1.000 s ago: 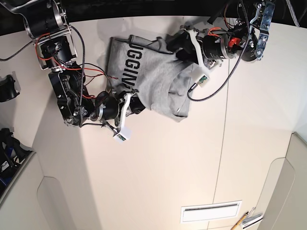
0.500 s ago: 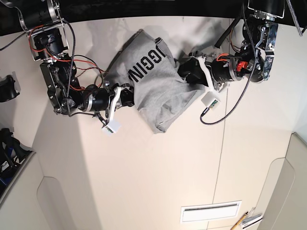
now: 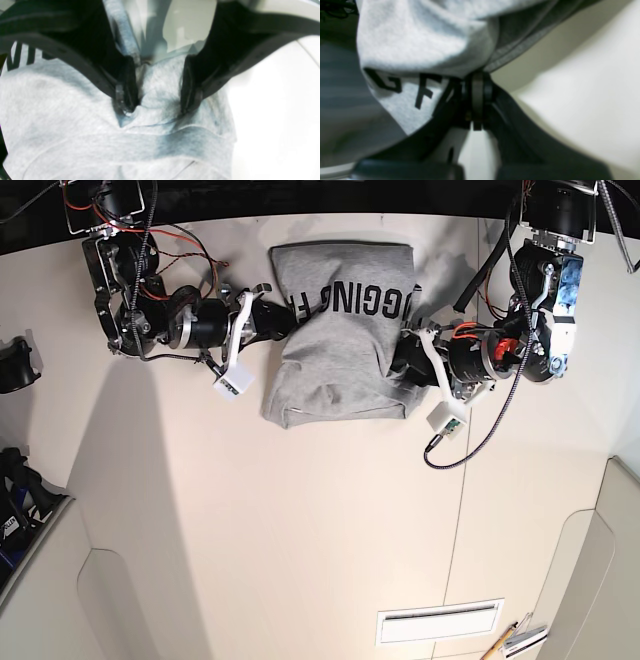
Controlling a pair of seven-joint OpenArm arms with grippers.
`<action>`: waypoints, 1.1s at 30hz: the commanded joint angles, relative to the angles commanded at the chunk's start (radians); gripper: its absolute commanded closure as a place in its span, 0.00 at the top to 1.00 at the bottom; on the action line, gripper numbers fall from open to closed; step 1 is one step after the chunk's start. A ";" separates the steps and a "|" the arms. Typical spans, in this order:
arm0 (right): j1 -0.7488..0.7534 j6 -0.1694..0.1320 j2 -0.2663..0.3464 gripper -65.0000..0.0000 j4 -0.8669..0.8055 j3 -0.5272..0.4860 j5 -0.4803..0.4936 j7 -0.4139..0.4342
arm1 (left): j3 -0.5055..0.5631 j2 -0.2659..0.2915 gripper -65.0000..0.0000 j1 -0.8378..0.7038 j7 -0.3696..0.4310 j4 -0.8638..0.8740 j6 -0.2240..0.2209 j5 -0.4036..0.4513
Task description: Fold the T-shirt properly
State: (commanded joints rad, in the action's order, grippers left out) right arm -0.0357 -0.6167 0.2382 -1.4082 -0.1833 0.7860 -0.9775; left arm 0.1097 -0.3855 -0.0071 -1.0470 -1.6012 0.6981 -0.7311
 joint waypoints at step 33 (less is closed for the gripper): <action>0.356 -0.001 0.251 0.00 -0.370 0.217 0.185 -0.131 | -0.397 -0.155 0.46 -0.716 -0.072 -0.429 0.000 -0.151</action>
State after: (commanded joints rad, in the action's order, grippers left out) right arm 0.3206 -0.6174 0.4889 -1.7786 0.0334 0.9710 -1.1084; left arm -0.2871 -0.5404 -0.7231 -1.1194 -2.0304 0.6981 -0.8825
